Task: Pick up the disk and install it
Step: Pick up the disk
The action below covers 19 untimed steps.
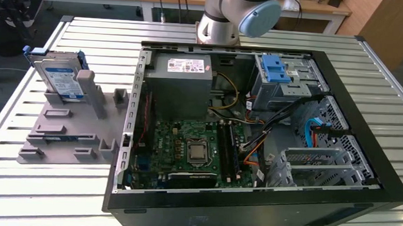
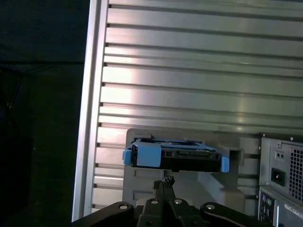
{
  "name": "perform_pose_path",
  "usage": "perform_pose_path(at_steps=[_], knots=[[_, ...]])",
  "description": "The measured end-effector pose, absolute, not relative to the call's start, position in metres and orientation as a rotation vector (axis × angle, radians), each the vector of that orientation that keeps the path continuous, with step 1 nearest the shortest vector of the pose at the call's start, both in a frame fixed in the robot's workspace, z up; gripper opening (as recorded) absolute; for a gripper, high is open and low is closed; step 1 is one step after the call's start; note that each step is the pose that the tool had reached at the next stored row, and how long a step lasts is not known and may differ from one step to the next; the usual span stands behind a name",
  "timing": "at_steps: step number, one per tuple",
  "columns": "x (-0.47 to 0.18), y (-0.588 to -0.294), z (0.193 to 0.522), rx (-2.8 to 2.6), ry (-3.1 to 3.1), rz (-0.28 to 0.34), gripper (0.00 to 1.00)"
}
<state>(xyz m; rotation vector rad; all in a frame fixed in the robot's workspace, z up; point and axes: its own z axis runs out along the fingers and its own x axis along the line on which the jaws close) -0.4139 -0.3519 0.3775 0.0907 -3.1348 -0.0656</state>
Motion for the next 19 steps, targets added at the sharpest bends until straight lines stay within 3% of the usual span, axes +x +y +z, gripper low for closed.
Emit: perform_pose_path(at_steps=[19], knots=[[-0.4145, -0.3519, 0.3774, 0.19, -3.129, -0.065, 0.11]])
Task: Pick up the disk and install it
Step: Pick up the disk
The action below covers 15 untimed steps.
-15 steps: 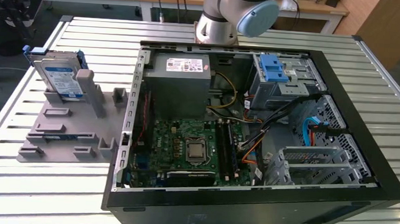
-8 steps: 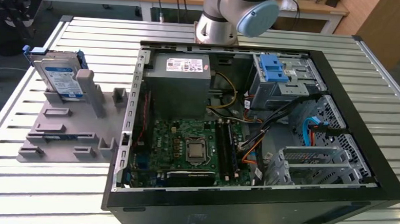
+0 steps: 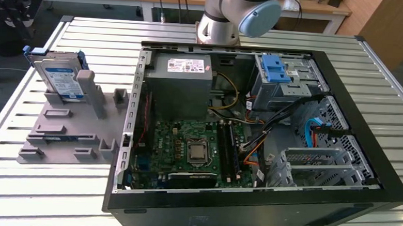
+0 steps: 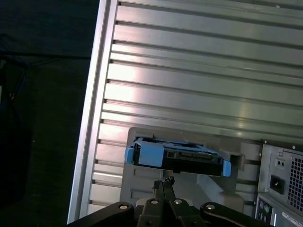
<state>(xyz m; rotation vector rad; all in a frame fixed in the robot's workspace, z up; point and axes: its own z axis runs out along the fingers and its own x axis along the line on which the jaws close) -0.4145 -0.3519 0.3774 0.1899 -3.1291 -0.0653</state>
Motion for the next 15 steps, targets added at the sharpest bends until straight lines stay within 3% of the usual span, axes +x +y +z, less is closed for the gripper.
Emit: perform_pose_path(at_steps=[15], knots=[[-0.415, -0.3519, 0.3775, 0.269, -3.122, -0.065, 0.11]])
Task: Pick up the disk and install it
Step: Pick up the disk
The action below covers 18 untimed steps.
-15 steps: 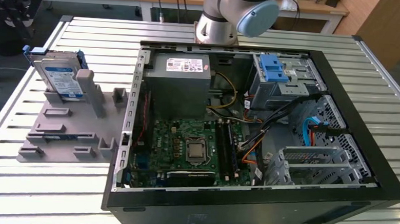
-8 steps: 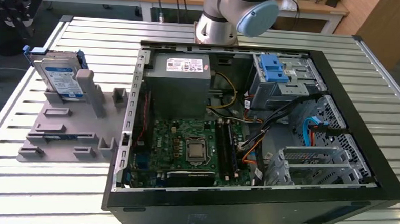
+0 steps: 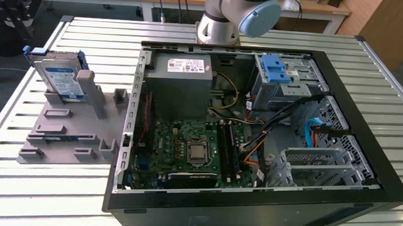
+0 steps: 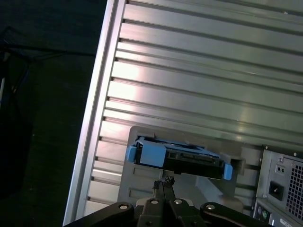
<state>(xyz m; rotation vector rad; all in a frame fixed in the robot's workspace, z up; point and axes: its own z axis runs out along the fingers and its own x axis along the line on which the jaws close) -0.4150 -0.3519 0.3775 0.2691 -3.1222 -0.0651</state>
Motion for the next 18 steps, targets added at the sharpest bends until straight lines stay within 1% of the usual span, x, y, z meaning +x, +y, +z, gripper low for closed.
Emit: perform_pose_path(at_steps=[18], knots=[[-0.4158, -0.3519, 0.3774, 0.39, -3.108, -0.065, 0.11]])
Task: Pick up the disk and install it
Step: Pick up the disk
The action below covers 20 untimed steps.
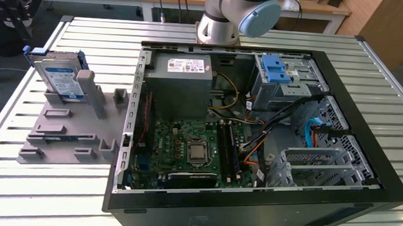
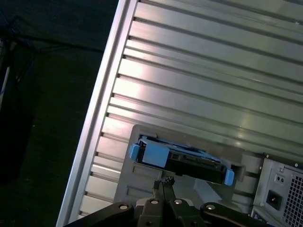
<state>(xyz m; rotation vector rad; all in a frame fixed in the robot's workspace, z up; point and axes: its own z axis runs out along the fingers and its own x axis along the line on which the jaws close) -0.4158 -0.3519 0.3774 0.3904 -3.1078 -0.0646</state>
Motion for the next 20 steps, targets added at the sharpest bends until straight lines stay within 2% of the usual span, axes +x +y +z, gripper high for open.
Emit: perform_pose_path(at_steps=[20], knots=[[-0.4166, -0.3519, 0.3774, 0.613, -3.069, -0.063, 0.11]])
